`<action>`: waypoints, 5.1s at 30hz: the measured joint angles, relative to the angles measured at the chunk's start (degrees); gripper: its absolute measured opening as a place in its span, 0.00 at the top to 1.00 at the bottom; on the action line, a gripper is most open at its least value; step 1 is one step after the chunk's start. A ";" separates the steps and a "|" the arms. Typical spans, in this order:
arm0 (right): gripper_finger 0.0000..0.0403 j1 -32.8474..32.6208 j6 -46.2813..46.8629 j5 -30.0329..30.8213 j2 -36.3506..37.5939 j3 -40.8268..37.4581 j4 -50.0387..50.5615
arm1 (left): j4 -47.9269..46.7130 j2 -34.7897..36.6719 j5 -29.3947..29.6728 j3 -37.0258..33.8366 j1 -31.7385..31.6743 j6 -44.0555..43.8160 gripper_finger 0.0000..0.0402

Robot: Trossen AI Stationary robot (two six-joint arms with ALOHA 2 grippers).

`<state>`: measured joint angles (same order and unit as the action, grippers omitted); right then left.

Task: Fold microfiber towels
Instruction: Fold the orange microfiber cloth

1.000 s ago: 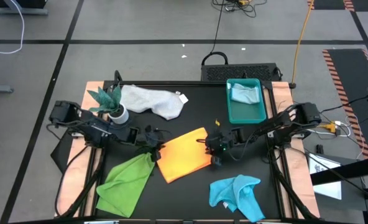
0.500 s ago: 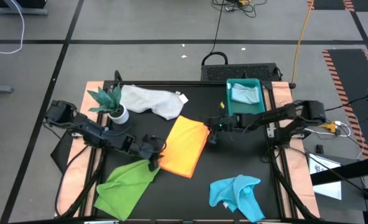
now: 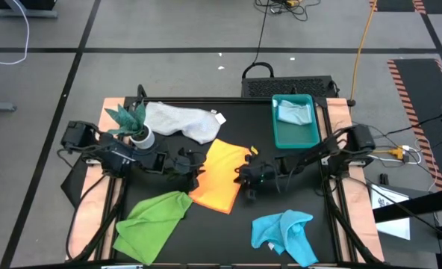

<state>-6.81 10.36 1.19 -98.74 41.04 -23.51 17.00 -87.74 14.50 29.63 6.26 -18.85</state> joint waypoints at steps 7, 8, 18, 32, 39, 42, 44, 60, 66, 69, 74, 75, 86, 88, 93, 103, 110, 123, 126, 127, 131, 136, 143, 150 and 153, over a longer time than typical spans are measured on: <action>0.98 4.57 -4.78 0.05 1.29 0.11 11.81 | 0.72 2.14 -0.05 0.00 1.48 0.59 0.71; 0.98 5.23 -7.21 0.17 3.23 0.11 15.56 | 1.25 2.35 -0.48 0.14 1.93 0.89 0.71; 0.98 2.95 -4.71 -2.83 15.85 -1.02 17.94 | 12.64 -1.15 -7.09 -0.05 4.76 7.03 0.71; 0.98 -7.65 -0.51 -8.83 5.61 -1.77 16.23 | 8.10 -16.82 -21.08 8.58 6.84 5.19 0.71; 0.98 -8.89 -1.48 -7.35 11.14 -1.77 16.79 | 9.62 -12.13 -20.05 10.70 10.52 4.80 0.71; 0.98 -9.29 -2.00 -6.26 11.13 -1.80 10.74 | 9.96 -10.64 -14.12 10.85 10.15 6.43 0.71; 0.98 -9.50 -2.04 -5.20 10.35 -1.88 7.19 | 9.32 -11.06 -10.06 11.16 9.07 7.90 0.71; 0.98 -9.76 6.73 -3.80 2.03 -1.84 9.78 | 2.95 -12.49 5.57 11.10 -10.21 7.95 0.71; 0.98 -11.43 7.90 -10.59 2.95 -1.83 11.71 | 0.44 -13.68 3.41 10.36 -10.74 6.42 0.71; 0.98 -12.81 7.02 -11.29 4.14 -1.95 12.64 | 1.13 -13.56 3.64 9.17 -9.31 4.51 0.71; 0.98 -13.94 6.96 -9.38 7.46 -2.00 14.00 | 0.68 -10.65 7.58 8.19 -6.34 0.50 0.71; 0.98 -14.00 6.89 -8.54 8.21 -1.99 14.08 | 1.46 -10.21 7.88 8.38 -5.72 0.49 0.71; 0.98 -5.09 13.66 21.54 10.26 -2.16 11.67 | 7.54 -13.05 6.38 8.37 -5.25 3.17 0.71; 0.98 -2.17 13.99 21.50 9.60 -2.75 10.90 | 7.69 -14.84 6.38 8.37 -5.64 3.14 0.71; 0.98 3.33 14.56 21.29 6.08 -3.96 10.15 | 8.06 -17.09 6.60 8.43 -6.68 2.04 0.71; 0.99 5.35 14.84 28.77 5.59 -6.01 11.44 | 0.14 -11.13 11.38 8.29 -4.54 2.35 0.71; 0.98 -1.23 5.16 19.34 10.97 -5.95 9.21 | 4.70 -7.37 6.42 8.40 0.25 8.57 0.71; 0.64 -17.54 -0.67 4.42 4.18 -3.56 -6.27 | 20.90 -18.05 -5.73 9.06 -1.25 11.72 0.71; 0.58 -19.28 -3.40 2.87 2.12 -1.96 -6.04 | 21.21 -20.38 -5.73 9.61 -2.35 11.10 0.71; 0.56 -19.69 -4.04 2.92 1.29 -1.13 -5.03 | 20.52 -20.77 -5.73 9.59 -2.66 11.11 0.71; 0.56 -20.88 -5.60 4.68 -1.60 2.40 2.23 | 20.00 -21.97 -5.72 9.48 -3.45 11.17 0.71; 0.60 -21.52 -6.61 8.83 -4.31 6.92 12.61 | 19.58 -21.54 -5.71 9.46 -3.67 11.49 0.71; 0.75 -21.45 -6.57 12.23 -3.85 7.82 16.41 | 20.81 -18.99 -5.60 9.89 0.87 18.34 0.71; 0.98 -19.99 -3.81 12.48 -3.80 7.75 15.79 | 20.73 -18.28 -9.45 10.40 11.06 37.99 0.71; 0.97 -18.61 -0.41 12.19 -3.06 7.67 14.38 | 19.52 -18.28 -10.19 10.38 14.55 42.85 0.69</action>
<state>-25.43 9.95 13.38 -101.79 48.71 -9.13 36.52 -106.01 4.32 40.01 20.81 24.00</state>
